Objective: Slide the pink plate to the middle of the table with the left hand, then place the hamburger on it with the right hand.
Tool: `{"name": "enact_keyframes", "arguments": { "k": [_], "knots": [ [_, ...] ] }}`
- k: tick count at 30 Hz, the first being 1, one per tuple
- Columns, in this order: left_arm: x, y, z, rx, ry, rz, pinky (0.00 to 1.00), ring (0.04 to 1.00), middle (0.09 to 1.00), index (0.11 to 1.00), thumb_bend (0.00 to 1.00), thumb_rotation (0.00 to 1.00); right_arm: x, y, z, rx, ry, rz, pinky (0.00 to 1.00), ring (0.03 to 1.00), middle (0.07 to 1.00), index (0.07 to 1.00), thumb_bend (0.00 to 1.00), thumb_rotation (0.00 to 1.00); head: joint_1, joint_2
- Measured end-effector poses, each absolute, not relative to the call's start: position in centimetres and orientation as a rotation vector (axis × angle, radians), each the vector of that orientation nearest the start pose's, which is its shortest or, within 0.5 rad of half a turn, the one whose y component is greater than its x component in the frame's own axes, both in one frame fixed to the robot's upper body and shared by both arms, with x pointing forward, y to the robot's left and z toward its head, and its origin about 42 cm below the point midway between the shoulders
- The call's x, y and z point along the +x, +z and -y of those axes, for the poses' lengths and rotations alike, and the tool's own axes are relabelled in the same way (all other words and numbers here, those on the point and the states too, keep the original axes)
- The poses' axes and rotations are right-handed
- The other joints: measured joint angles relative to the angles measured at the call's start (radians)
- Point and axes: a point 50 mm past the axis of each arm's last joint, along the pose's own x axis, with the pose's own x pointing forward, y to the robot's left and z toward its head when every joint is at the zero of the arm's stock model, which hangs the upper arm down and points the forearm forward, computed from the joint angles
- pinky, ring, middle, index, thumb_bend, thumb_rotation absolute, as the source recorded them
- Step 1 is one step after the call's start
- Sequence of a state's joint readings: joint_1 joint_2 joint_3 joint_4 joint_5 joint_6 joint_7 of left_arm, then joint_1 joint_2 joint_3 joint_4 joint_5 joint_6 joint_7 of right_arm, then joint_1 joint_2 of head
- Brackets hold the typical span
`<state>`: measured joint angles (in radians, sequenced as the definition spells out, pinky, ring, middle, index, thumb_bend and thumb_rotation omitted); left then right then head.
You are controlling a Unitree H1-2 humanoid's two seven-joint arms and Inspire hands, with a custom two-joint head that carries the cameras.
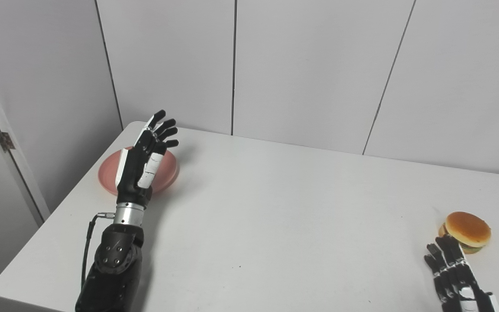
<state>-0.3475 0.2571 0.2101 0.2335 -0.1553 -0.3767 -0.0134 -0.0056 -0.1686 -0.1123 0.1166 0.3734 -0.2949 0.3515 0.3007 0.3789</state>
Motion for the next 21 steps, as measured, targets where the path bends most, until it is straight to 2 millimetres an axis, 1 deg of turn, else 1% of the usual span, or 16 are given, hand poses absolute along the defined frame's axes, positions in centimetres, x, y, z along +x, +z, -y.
{"name": "enact_keyframes", "arguments": {
  "k": [2,4,8,11,13,15,19,21],
  "knots": [
    [38.9,20.6,-33.9,0.076,0.141,0.547,0.72,0.827,0.854,0.862,1.00,0.81,27.9,9.8,28.9,0.149,0.182,0.247,0.99,0.955,0.960,0.941,0.87,0.79,-0.003,0.000],
    [39.7,21.6,-34.9,0.099,0.139,0.556,0.71,0.835,0.849,0.854,1.00,0.82,27.9,9.8,28.9,0.148,0.182,0.248,0.99,0.953,0.958,0.941,0.88,0.79,-0.003,0.000],
    [41.0,22.7,-37.9,0.153,0.168,0.536,0.73,0.843,0.851,0.855,1.00,0.82,27.9,9.8,28.9,0.148,0.183,0.248,0.99,0.955,0.960,0.940,0.88,0.79,-0.003,-0.003],
    [41.8,23.1,-40.3,0.180,0.200,0.501,0.78,0.871,0.866,0.864,1.00,0.80,27.9,9.8,28.9,0.148,0.183,0.249,0.98,0.952,0.956,0.935,0.87,0.78,-0.002,-0.002],
    [42.3,22.8,-41.5,0.190,0.212,0.466,0.79,0.872,0.873,0.874,1.00,0.80,27.9,9.8,28.9,0.147,0.183,0.252,0.98,0.949,0.953,0.931,0.87,0.78,-0.002,0.000],
    [42.9,22.1,-42.6,0.194,0.225,0.423,0.78,0.855,0.870,0.876,1.00,0.80,27.9,9.8,28.9,0.144,0.181,0.261,0.97,0.947,0.951,0.929,0.88,0.78,0.000,0.000],
    [43.9,20.7,-44.4,0.177,0.229,0.330,0.80,0.860,0.872,0.885,1.00,0.80,27.8,9.8,28.9,0.142,0.180,0.269,0.97,0.943,0.949,0.929,0.90,0.79,-0.002,0.003],
    [44.2,20.5,-45.2,0.159,0.234,0.305,0.81,0.866,0.880,0.887,1.00,0.79,27.8,9.8,28.9,0.142,0.180,0.270,0.96,0.941,0.948,0.926,0.90,0.79,-0.002,0.003]
  ]
}}
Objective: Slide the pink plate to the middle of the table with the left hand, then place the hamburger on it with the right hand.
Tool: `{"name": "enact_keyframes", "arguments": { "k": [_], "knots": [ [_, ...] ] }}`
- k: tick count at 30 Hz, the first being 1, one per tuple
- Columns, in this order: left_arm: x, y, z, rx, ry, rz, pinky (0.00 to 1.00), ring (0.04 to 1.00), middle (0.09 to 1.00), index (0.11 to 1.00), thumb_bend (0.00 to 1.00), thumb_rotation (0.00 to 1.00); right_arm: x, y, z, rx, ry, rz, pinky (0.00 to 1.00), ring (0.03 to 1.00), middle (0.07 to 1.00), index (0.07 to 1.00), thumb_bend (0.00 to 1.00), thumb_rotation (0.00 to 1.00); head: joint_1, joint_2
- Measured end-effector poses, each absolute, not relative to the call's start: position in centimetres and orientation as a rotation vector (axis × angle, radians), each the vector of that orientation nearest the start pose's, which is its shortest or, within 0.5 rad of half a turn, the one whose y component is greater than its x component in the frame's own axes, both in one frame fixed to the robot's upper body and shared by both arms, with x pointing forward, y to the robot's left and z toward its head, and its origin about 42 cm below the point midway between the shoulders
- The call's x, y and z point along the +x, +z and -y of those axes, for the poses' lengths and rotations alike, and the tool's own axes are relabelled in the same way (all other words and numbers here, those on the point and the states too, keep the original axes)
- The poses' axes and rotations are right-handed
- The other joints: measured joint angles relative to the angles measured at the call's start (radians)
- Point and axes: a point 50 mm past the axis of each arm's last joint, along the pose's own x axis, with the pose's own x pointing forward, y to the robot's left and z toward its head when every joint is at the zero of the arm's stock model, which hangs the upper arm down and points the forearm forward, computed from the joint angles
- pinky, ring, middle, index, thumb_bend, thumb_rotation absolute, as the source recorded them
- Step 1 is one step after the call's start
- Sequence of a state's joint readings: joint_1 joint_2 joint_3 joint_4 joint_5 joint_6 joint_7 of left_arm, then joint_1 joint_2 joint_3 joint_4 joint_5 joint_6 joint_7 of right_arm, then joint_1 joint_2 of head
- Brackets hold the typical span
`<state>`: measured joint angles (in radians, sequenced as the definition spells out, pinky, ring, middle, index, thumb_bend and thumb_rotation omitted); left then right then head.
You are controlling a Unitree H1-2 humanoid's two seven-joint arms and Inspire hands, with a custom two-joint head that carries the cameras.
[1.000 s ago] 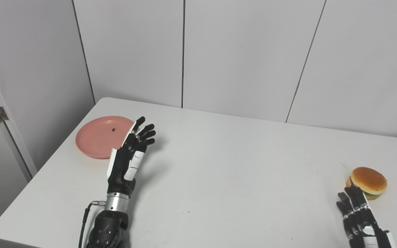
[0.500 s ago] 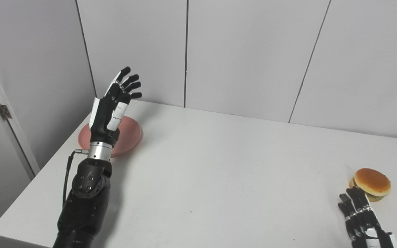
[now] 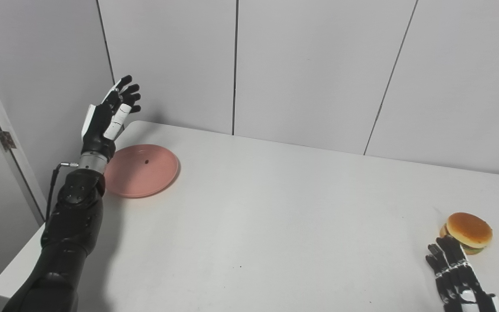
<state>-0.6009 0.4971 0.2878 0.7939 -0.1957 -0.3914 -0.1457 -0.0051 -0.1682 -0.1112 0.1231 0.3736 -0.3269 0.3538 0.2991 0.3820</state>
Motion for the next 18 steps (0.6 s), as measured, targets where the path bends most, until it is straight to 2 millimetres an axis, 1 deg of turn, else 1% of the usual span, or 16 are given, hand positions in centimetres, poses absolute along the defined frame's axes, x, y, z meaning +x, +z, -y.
{"name": "enact_keyframes", "arguments": {
  "k": [2,6,10,14,16,18],
  "knots": [
    [44.4,20.4,-46.0,0.136,0.239,0.294,0.81,0.872,0.890,0.892,1.00,0.77,27.8,9.8,28.9,0.142,0.180,0.270,0.96,0.940,0.947,0.926,0.91,0.79,-0.002,0.002],
    [44.7,20.6,-47.5,0.083,0.277,0.286,0.80,0.880,0.893,0.889,1.00,0.78,27.8,9.8,28.9,0.142,0.180,0.270,0.96,0.941,0.948,0.930,0.90,0.79,-0.002,0.002],
    [44.5,20.4,-48.6,0.037,0.314,0.274,0.79,0.898,0.909,0.911,0.97,0.81,27.8,9.8,28.9,0.142,0.180,0.270,0.98,0.945,0.951,0.927,0.91,0.78,-0.002,0.002],
    [44.0,19.0,-49.3,-0.002,0.349,0.236,0.82,0.912,0.916,0.915,0.98,0.81,27.8,9.8,28.9,0.142,0.180,0.270,0.97,0.944,0.949,0.927,0.90,0.78,-0.002,0.002],
    [43.7,18.3,-49.5,-0.016,0.361,0.213,0.84,0.913,0.917,0.918,0.96,0.80,27.8,9.8,28.9,0.141,0.180,0.270,0.97,0.947,0.951,0.928,0.89,0.79,-0.002,0.002],
    [43.5,17.6,-49.6,-0.032,0.373,0.193,0.83,0.914,0.914,0.924,0.94,0.81,27.8,9.8,28.9,0.141,0.180,0.270,0.97,0.943,0.947,0.925,0.89,0.78,-0.005,0.005]
  ]
}}
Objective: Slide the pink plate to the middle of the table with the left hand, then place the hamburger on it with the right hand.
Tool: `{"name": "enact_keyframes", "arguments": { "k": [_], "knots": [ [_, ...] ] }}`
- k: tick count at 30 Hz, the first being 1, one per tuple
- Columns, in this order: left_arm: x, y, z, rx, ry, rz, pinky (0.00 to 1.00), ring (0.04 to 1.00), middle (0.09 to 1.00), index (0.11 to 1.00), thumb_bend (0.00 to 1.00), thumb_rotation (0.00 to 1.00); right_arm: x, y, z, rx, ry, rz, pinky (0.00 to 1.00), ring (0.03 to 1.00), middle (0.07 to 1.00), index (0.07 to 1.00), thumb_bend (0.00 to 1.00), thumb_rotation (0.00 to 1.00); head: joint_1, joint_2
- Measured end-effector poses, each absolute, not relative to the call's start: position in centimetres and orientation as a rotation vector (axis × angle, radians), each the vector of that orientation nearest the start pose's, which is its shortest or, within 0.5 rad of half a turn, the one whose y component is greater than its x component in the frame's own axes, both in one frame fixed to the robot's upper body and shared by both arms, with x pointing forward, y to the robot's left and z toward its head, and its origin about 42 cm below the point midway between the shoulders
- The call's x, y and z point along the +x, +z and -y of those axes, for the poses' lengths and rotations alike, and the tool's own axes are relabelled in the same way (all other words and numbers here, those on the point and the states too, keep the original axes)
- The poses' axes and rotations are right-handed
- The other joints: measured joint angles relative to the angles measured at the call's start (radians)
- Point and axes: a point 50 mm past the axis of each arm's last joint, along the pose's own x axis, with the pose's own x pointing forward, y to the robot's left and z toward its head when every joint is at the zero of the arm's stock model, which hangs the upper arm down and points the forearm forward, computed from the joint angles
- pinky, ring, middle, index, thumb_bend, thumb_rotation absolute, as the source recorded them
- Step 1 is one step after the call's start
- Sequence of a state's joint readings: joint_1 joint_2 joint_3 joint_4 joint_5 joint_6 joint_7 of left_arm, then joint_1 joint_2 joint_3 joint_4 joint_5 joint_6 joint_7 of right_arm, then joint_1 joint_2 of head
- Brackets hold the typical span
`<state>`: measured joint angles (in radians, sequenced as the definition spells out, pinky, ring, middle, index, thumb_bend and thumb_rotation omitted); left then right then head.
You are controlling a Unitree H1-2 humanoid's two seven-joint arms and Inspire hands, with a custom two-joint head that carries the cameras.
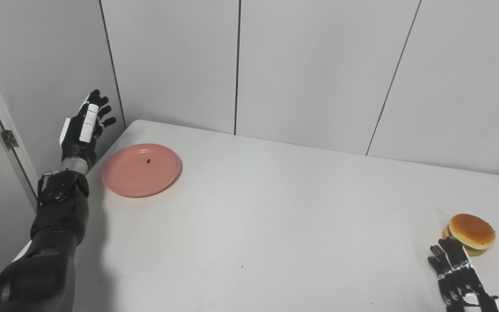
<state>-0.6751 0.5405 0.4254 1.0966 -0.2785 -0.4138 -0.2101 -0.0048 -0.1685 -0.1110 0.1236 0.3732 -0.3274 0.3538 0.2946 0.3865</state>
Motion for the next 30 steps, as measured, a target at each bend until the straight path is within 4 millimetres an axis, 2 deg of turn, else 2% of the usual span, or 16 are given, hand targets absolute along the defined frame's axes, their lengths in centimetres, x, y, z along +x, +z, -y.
{"name": "enact_keyframes", "arguments": {
  "k": [7,9,11,26,30],
  "knots": [
    [43.0,16.2,-49.8,-0.048,0.390,0.145,0.85,0.928,0.910,0.916,0.94,0.81,27.8,9.8,28.9,0.141,0.180,0.270,0.98,0.948,0.950,0.928,0.89,0.79,0.000,0.000],
    [42.9,15.7,-49.8,-0.052,0.394,0.129,0.83,0.927,0.910,0.922,0.99,0.82,27.8,9.8,28.9,0.141,0.180,0.269,0.97,0.942,0.944,0.924,0.89,0.79,-0.002,0.002],
    [42.7,15.4,-49.8,-0.051,0.395,0.119,0.82,0.927,0.913,0.923,1.00,0.81,27.8,9.8,28.9,0.139,0.181,0.269,0.97,0.940,0.943,0.922,0.90,0.80,-0.002,0.002],
    [41.7,12.9,-49.8,-0.068,0.415,0.027,0.78,0.899,0.895,0.899,1.00,0.77,27.8,9.7,28.8,0.112,0.187,0.263,0.94,0.938,0.941,0.906,0.90,0.80,-0.015,0.009],
    [41.4,12.2,-49.7,-0.068,0.412,-0.002,0.84,0.902,0.911,0.914,1.00,0.78,27.8,9.7,28.8,0.108,0.188,0.261,0.93,0.930,0.935,0.904,0.91,0.79,-0.018,0.014]
  ]
}}
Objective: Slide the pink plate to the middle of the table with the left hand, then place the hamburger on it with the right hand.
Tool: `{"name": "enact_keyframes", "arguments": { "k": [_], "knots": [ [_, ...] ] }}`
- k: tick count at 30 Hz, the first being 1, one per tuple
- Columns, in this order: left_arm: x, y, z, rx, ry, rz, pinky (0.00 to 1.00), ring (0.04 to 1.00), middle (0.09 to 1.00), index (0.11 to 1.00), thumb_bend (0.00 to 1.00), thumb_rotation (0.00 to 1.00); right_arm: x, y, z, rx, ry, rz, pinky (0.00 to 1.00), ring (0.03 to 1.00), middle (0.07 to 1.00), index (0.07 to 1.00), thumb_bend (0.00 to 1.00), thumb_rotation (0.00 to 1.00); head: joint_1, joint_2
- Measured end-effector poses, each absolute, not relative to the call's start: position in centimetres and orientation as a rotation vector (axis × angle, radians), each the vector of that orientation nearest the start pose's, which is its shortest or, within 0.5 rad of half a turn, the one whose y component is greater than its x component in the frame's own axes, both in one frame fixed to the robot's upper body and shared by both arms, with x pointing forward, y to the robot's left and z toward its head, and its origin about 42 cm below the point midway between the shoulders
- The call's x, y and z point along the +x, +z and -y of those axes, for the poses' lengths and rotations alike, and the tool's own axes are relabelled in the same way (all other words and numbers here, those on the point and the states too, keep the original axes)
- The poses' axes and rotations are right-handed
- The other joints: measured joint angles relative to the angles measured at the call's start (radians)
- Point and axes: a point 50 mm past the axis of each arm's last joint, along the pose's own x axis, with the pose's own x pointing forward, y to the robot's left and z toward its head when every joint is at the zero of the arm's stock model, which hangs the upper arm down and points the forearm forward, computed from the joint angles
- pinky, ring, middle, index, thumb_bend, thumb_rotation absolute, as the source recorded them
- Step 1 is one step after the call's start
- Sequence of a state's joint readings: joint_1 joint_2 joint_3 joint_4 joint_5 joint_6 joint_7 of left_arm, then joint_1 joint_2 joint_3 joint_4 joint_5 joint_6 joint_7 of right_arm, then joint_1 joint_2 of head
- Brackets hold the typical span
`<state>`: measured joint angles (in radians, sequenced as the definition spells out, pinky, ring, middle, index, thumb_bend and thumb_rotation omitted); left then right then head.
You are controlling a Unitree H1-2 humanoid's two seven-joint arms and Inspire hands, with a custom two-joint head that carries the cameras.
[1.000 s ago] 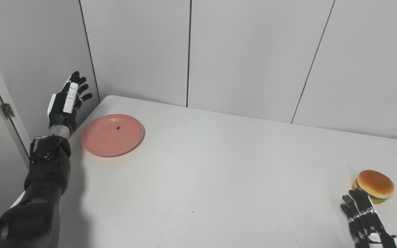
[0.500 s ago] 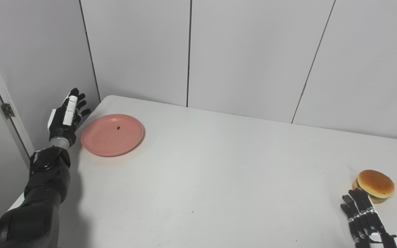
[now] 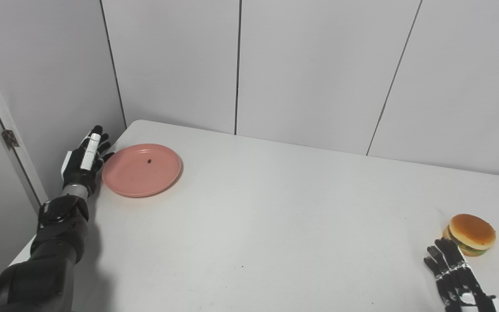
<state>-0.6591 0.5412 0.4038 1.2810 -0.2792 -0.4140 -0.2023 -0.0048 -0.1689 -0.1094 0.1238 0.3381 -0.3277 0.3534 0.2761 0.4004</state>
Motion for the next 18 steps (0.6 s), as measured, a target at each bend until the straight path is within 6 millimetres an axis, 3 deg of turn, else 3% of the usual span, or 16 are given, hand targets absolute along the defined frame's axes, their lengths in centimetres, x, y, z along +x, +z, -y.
{"name": "enact_keyframes", "arguments": {
  "k": [12,18],
  "knots": [
    [41.50,11.94,-49.27,-0.036,0.376,-0.011,0.86,0.912,0.900,0.931,0.98,0.79,27.82,9.69,28.80,0.091,0.188,0.257,0.94,0.926,0.929,0.900,0.88,0.80,-0.014,0.014],
    [41.59,11.94,-49.06,-0.013,0.356,-0.012,0.86,0.950,0.939,0.945,0.94,0.82,27.81,9.66,28.81,0.080,0.182,0.253,0.94,0.925,0.931,0.906,0.87,0.80,-0.018,0.017]
  ]
}}
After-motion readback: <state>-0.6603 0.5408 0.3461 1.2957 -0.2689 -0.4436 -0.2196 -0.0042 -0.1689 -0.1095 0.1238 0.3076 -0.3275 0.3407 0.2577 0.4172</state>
